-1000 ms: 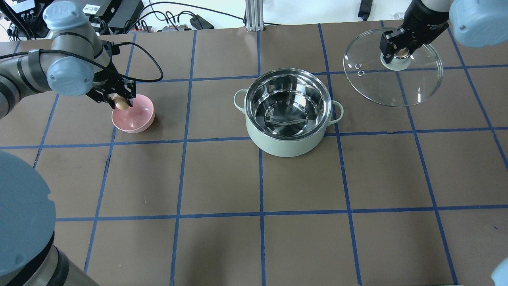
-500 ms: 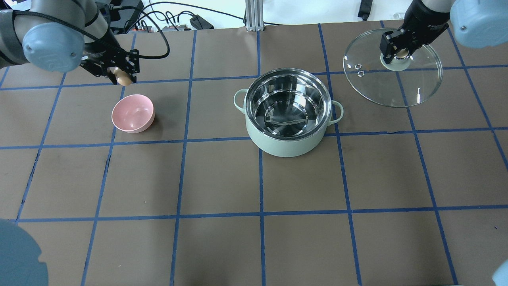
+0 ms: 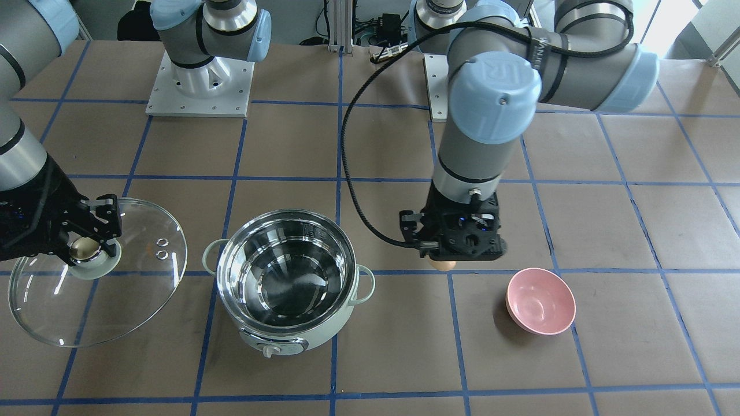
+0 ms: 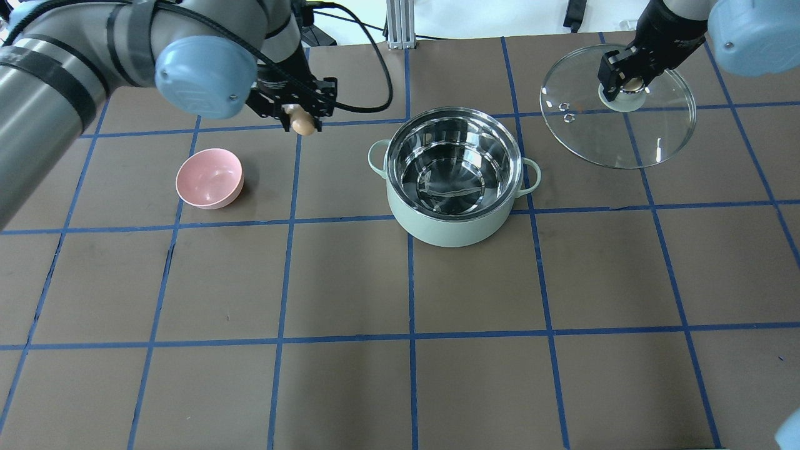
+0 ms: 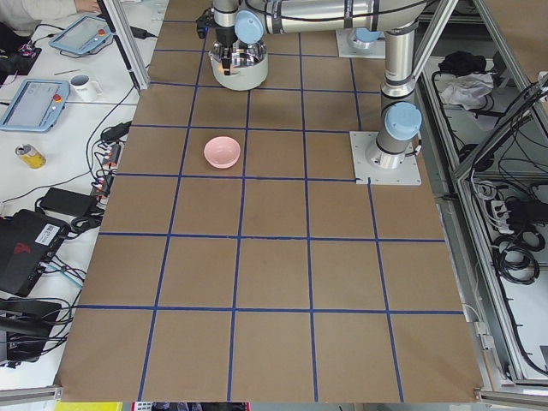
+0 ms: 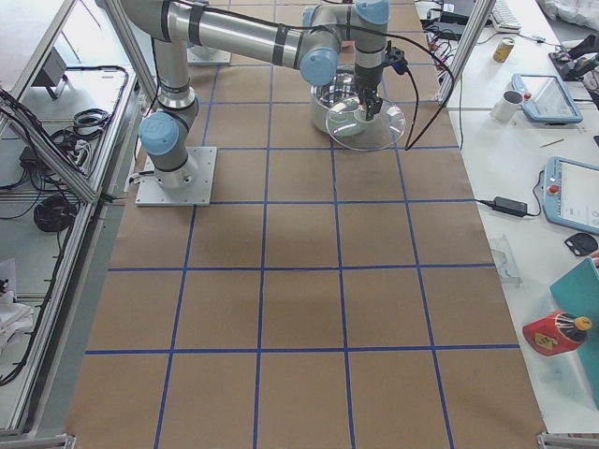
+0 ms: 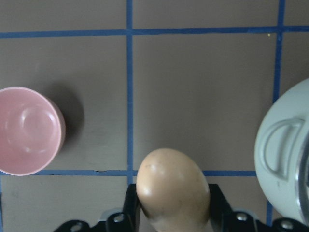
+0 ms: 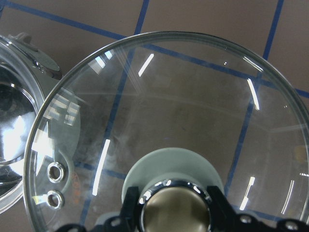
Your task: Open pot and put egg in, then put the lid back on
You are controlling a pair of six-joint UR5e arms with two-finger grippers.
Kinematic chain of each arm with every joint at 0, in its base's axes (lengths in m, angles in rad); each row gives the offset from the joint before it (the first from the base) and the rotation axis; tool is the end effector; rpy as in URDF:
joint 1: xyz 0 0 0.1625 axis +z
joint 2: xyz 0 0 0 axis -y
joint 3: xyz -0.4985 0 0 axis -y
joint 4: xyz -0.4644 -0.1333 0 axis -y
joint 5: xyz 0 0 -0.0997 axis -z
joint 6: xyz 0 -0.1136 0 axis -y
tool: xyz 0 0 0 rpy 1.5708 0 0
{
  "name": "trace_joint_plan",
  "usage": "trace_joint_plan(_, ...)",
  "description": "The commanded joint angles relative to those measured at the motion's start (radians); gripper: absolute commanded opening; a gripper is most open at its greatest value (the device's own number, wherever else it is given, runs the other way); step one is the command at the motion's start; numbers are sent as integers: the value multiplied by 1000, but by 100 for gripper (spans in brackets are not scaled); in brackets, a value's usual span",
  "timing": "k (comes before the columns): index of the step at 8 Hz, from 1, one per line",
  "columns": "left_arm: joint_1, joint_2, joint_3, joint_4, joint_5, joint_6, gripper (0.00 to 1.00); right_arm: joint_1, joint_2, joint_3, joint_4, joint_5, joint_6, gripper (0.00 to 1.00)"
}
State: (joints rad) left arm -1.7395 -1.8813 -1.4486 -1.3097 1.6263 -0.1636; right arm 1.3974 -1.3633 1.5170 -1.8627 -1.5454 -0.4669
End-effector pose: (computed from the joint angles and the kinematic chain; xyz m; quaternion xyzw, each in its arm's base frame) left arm -0.2454 -0.6847 0.4444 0.0015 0.9990 -0.0405 0.0213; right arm 0.0175 -0.6894 0.4805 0.1467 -0.9867 0.0695 0.0097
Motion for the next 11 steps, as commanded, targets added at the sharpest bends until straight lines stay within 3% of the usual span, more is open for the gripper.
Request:
trace_joint_plan(1,-196,-19,25,41,-34,-125,1,0,0,0,4,-2,-4,0)
trace_joint_plan(3,-267,-108,57,125,-20,-132,5,0,0,2,5,-4,-4,0)
trace_joint_plan(7,-279,-224,73,237,-32,-142,8,0,0,2,5,-1,-4,0)
trace_joint_plan(11,-301,-251,65,264,-84,-163,12,0,1,3,5,-4,-4,0)
